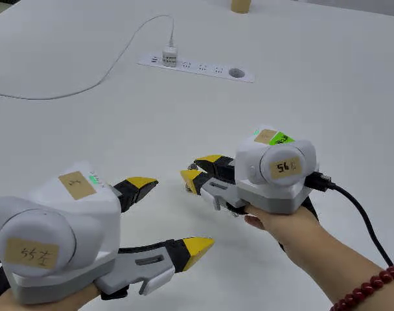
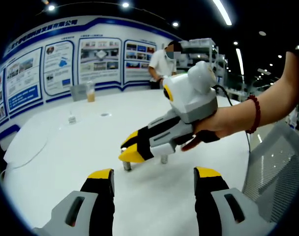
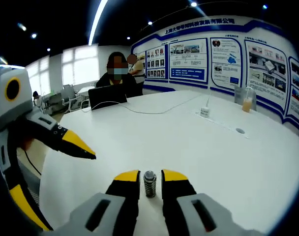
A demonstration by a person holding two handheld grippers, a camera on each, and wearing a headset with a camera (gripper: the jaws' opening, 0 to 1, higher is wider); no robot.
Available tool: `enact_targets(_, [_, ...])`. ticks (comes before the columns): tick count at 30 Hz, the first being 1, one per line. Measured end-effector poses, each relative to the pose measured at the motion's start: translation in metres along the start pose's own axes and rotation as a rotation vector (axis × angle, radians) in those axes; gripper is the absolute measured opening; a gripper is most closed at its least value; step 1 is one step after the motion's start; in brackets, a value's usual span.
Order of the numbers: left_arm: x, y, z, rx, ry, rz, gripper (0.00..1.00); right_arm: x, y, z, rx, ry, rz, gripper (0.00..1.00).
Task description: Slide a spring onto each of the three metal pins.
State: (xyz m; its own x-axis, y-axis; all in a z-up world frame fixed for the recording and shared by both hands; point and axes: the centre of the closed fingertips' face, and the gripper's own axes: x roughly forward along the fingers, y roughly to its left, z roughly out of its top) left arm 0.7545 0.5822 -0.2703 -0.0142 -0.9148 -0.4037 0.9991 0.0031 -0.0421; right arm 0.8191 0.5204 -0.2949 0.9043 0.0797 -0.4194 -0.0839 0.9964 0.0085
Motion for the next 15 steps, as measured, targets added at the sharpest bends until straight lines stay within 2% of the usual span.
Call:
enact_targets(4, [0.0, -0.001, 0.0, 0.011, 0.003, 0.001, 0.66, -0.005, 0.0, 0.007, 0.017, -0.013, -0.004, 0.24])
enact_targets(8, [0.001, -0.003, 0.003, 0.014, -0.007, -0.005, 0.67, -0.009, -0.001, 0.008, 0.036, -0.003, -0.006, 0.3])
enact_targets(15, [0.002, -0.006, 0.004, 0.036, 0.0, -0.015, 0.66, -0.026, -0.007, 0.014, 0.053, -0.004, -0.033, 0.37])
